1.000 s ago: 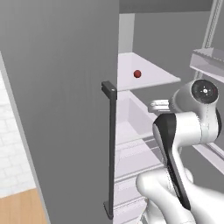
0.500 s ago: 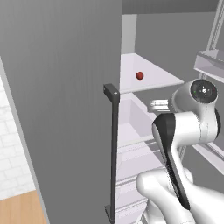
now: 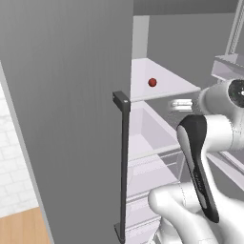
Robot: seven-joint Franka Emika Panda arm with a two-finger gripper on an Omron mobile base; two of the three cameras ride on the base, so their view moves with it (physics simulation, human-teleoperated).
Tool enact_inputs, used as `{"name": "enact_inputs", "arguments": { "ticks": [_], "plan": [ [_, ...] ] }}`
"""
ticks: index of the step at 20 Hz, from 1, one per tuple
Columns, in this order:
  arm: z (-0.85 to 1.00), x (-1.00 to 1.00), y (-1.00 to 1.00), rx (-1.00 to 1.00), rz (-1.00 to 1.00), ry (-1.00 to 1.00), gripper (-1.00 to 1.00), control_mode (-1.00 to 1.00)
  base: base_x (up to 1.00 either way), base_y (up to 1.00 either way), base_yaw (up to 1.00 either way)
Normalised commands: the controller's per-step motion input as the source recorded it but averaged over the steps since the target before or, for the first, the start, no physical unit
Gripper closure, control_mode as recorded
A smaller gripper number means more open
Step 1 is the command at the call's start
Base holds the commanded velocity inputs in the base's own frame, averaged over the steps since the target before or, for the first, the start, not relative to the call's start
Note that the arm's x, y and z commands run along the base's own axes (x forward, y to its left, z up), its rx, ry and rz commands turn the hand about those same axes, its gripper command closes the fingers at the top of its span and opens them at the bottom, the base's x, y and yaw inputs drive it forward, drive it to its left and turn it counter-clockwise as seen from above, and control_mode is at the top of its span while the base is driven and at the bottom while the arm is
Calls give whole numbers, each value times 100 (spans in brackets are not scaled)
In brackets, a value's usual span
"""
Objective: Take the strawberry from the fridge and place it on top of the pancake, located on the dining counter.
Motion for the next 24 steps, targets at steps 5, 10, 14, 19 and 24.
{"name": "enact_inputs", "arguments": {
  "ticks": [5,10,14,19,24],
  "plan": [
    [26,42,0,9,8,0,-100,-100,0,0,0],
    [4,46,0,6,8,0,-100,-100,0,0,0],
    [-1,7,0,2,3,1,-100,-100,0,0,0],
    [25,35,0,0,0,8,-100,-100,0,0,0],
    [-7,66,2,0,0,15,-100,-100,0,0,0]
  ]
}}
